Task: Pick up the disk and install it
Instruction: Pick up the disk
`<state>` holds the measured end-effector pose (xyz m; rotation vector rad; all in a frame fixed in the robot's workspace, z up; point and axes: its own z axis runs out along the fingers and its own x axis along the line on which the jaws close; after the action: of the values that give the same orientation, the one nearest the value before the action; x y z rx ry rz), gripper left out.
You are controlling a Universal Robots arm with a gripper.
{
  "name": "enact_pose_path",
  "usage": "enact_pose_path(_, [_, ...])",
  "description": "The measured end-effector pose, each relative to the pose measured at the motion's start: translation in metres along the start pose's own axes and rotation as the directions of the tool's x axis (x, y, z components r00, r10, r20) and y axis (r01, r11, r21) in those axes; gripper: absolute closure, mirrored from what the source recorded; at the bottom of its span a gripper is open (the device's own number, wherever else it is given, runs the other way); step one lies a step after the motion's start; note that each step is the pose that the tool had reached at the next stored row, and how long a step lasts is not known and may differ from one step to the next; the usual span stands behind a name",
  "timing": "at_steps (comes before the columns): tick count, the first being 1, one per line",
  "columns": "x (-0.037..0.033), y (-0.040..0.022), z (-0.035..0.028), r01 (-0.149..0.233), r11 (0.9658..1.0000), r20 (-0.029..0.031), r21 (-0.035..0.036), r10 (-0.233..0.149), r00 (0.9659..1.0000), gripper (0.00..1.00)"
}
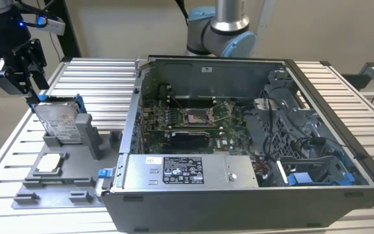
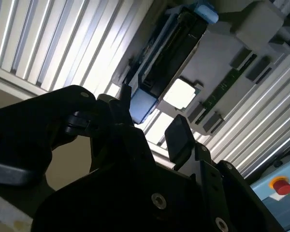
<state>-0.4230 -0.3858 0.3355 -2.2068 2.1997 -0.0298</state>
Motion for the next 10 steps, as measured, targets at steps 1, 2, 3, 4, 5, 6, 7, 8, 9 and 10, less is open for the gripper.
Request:
enact_pose_path(1, [-0.0012, 0.0001, 0.0020, 0.003, 1.0000, 0.0001, 0.0005, -0.003, 1.0000, 0.00])
enact_pose_path(2, [-0.0022, 0.0001, 0.0037, 0.007, 1.0000, 0.0002, 0.0009, -0.007, 1.0000, 0.00])
enact_pose_path(3, [-0.0032, 0.0002, 0.0054, 0.013, 0.9999, 0.0002, 0.0009, -0.013, 0.9999, 0.00])
enact_pose_path(4, [-0.0040, 0.0002, 0.0071, 0.019, 0.9998, 0.0003, 0.0009, -0.019, 0.9998, 0.00])
enact_pose_path(5, [-0.0044, 0.0002, 0.0086, 0.026, 0.9997, 0.0006, 0.0010, -0.026, 0.9997, 0.00])
enact_pose_path(6, [-0.0044, 0.0002, 0.0099, 0.035, 0.9994, 0.0009, 0.0010, -0.035, 0.9994, 0.00])
enact_pose_path(7, [-0.0044, 0.0003, 0.0109, 0.044, 0.9990, 0.0013, 0.0010, -0.044, 0.9990, 0.00])
enact_pose_path(8, [-0.0045, 0.0004, 0.0120, 0.057, 0.9984, 0.0017, 0.0009, -0.057, 0.9984, 0.00])
enact_pose_path(9, [-0.0044, 0.0006, 0.0133, 0.071, 0.9975, 0.0021, 0.0009, -0.071, 0.9975, 0.00])
enact_pose_path(10, [-0.0045, 0.0009, 0.0147, 0.083, 0.9965, 0.0025, 0.0008, -0.083, 0.9965, 0.00])
